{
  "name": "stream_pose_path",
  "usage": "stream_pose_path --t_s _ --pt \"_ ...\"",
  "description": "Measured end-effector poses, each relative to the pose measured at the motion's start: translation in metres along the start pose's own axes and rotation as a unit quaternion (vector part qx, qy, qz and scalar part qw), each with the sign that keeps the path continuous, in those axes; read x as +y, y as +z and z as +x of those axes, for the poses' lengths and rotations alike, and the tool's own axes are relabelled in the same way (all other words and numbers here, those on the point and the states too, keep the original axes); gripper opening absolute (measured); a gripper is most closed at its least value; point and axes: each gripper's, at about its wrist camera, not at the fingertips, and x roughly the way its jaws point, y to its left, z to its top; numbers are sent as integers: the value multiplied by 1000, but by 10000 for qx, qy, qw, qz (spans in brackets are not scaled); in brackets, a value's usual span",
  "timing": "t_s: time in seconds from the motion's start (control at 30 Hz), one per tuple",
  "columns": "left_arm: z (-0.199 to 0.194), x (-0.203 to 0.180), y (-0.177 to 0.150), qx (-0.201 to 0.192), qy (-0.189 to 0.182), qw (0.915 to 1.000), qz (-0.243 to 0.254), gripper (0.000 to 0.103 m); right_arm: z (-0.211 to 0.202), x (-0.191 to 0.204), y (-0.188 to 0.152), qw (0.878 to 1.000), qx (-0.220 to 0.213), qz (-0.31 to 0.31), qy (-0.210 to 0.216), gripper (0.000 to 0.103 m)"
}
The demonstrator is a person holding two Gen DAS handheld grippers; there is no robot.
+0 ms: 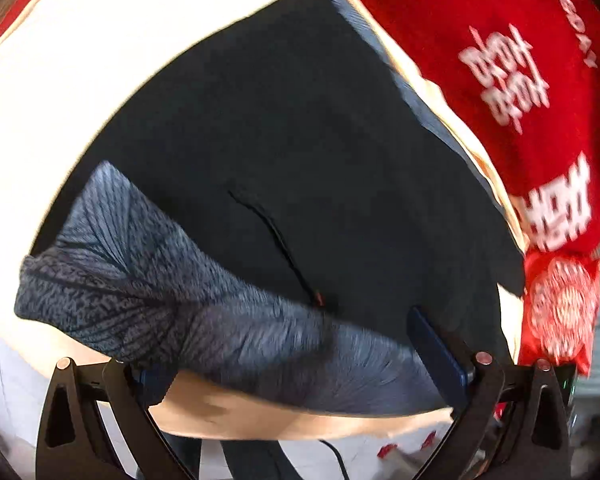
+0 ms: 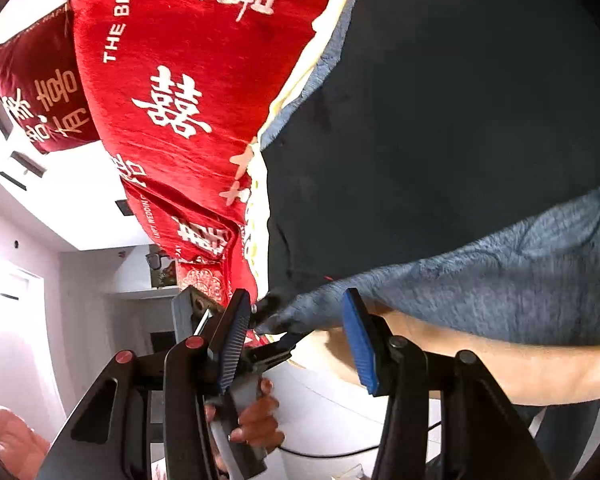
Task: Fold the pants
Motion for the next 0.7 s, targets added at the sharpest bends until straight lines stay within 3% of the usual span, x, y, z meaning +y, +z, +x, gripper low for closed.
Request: stream_pose_path --t_s 0.03,0.13,0.2,0.3,0.33,0.43,0.53,0.6,0.67,0.7 --pt "2 4 2 26 88 9999 -66 87 0 -2 0 10000 -25 24 -54 52" --pt "8 8 0 39 216 9997 60 79 -1 -23 -3 9992 62 297 -247 52" --pt "9 5 -5 40 503 9978 425 64 -2 -35 -12 9984 201 383 -369 52" --pt "10 10 -3 114 444 9977 507 62 -5 -53 -29 9963 442 553 -492 54" --pt "10 11 -1 119 399 9980 472 56 -5 -59 -34 9953 470 617 -582 54" --pt "12 13 6 168 314 9981 499 56 -7 -76 -40 9937 361 766 -735 54" --pt "11 10 4 223 300 9975 607 54 -11 -92 -35 9942 20 952 -491 54" --pt "10 7 7 211 335 9968 691 43 -9 -98 -29 9935 -140 1096 -260 54" --pt "4 10 7 245 286 9965 746 40 -11 -104 -27 9916 -283 1259 -14 47" --pt "2 10 9 253 274 9964 755 35 -13 -104 -26 9898 -374 1363 157 25"
